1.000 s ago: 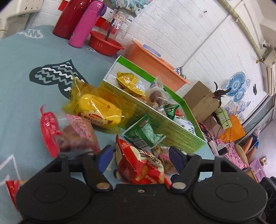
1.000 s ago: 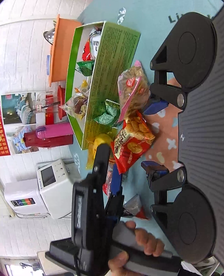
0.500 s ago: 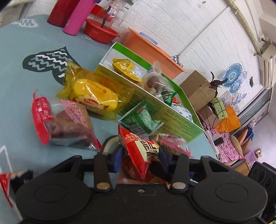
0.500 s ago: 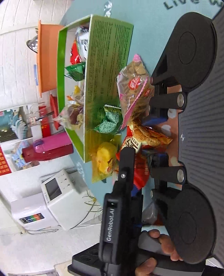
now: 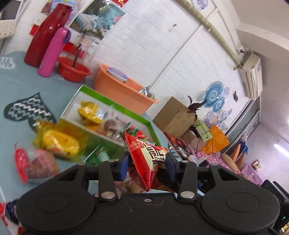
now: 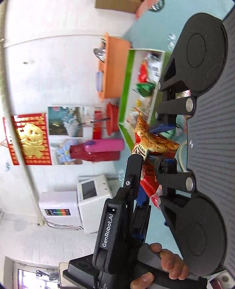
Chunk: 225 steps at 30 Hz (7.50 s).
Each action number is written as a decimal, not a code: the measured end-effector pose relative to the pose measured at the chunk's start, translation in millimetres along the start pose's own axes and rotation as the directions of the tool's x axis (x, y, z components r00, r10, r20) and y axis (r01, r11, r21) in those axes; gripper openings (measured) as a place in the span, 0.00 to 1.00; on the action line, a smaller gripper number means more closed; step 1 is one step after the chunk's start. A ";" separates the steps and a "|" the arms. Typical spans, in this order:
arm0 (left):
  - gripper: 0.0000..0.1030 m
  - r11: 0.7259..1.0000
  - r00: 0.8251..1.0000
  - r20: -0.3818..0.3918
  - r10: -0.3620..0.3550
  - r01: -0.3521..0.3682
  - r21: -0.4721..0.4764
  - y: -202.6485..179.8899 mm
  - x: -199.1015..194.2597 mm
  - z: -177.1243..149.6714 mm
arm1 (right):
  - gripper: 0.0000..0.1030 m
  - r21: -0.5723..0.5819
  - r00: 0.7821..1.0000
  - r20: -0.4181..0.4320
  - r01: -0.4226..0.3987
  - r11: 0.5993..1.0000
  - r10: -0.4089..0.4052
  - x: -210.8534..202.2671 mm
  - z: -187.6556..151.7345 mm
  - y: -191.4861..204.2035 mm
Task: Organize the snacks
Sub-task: 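Carry the red cracker bag over the green box and release it, then move the left gripper to the clear nut bag and grasp it, then carry the nut bag into the green box and open the left gripper, then move the left gripper to the red-white-blue packet and grasp it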
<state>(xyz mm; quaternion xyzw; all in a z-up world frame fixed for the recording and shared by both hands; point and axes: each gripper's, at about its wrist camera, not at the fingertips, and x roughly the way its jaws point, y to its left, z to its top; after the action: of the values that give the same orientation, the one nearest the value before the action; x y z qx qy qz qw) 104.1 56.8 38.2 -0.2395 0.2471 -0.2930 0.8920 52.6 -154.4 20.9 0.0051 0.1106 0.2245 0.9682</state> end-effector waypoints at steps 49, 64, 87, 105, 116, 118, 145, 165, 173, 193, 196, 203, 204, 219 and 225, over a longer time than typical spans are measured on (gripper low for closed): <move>1.00 0.998 0.994 0.098 0.051 -0.055 0.036 -15.6 -15.3 -2.2 | 1.00 -0.218 0.933 0.294 0.275 0.937 -0.206 -34.5 -0.8 -9.6; 1.00 0.986 0.988 0.017 0.154 -0.152 -0.074 21.0 -46.4 -61.8 | 1.00 -0.243 0.978 0.078 0.206 0.948 -0.192 -37.3 -37.9 -6.4; 1.00 0.980 0.989 -0.024 0.146 -0.148 -0.133 34.4 -59.3 -78.1 | 1.00 -0.224 0.953 -0.277 -0.190 0.956 0.124 -1.5 -51.9 9.2; 0.53 0.993 0.975 -0.216 0.059 -0.079 -0.084 20.3 33.1 -80.8 | 0.97 -0.207 0.940 -0.329 -0.165 0.964 0.090 11.2 -49.4 2.5; 0.51 0.998 0.989 -0.141 0.048 -0.053 -0.036 6.5 24.1 -64.4 | 0.62 -0.224 0.963 -0.263 -0.120 0.967 0.059 1.5 -34.6 2.1; 0.51 0.999 0.992 -0.116 0.040 -0.041 -0.007 -0.2 20.9 -54.1 | 0.62 -0.238 0.973 -0.222 -0.108 0.965 0.055 -0.5 -25.8 1.4; 0.71 0.988 1.000 0.004 0.019 -0.020 0.155 28.5 109.1 64.9 | 0.64 -0.224 0.998 0.055 0.052 0.973 -0.040 101.9 26.5 -51.1; 1.00 0.990 0.986 0.135 0.097 -0.109 0.087 -0.7 30.7 50.1 | 1.00 -0.329 0.981 0.192 0.085 0.941 -0.021 37.1 22.4 -19.9; 1.00 0.988 0.978 0.150 0.147 -0.152 0.024 -2.3 -38.9 19.5 | 1.00 -0.249 0.954 0.297 0.042 0.967 0.035 -23.9 13.6 -4.2; 1.00 0.922 0.938 0.033 0.344 -0.331 -0.199 88.2 -121.2 -64.3 | 1.00 -0.146 0.990 -0.082 -0.129 0.981 0.118 7.0 -20.8 40.4; 1.00 0.924 0.942 0.022 0.335 -0.324 -0.201 97.4 -116.7 -63.0 | 1.00 -0.153 0.978 -0.143 -0.173 0.973 0.151 14.8 -26.5 53.1; 0.77 0.939 0.955 -0.012 0.297 -0.295 -0.178 112.5 -97.8 -59.8 | 1.00 -0.177 0.957 -0.215 -0.233 0.956 0.193 22.8 -34.1 70.6; 0.72 0.942 0.959 -0.019 0.284 -0.282 -0.180 112.2 -94.7 -59.7 | 1.00 -0.176 0.955 -0.224 -0.238 0.955 0.197 22.5 -35.0 70.5; 0.93 0.977 0.989 -0.099 0.108 -0.124 -0.176 69.7 -72.2 -76.1 | 1.00 -0.170 0.927 -0.319 -0.260 0.951 0.196 12.3 -47.8 56.6; 0.99 0.980 0.988 -0.121 0.094 -0.114 -0.164 62.5 -69.2 -85.0 | 1.00 -0.160 0.895 -0.384 -0.307 0.938 0.227 15.6 -54.4 57.1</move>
<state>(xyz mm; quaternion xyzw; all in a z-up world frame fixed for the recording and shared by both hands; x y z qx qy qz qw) 31.1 121.8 -41.7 -0.2845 0.3335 -0.2368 0.8670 29.7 -98.4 -32.1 -0.1262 0.2588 0.3639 0.8858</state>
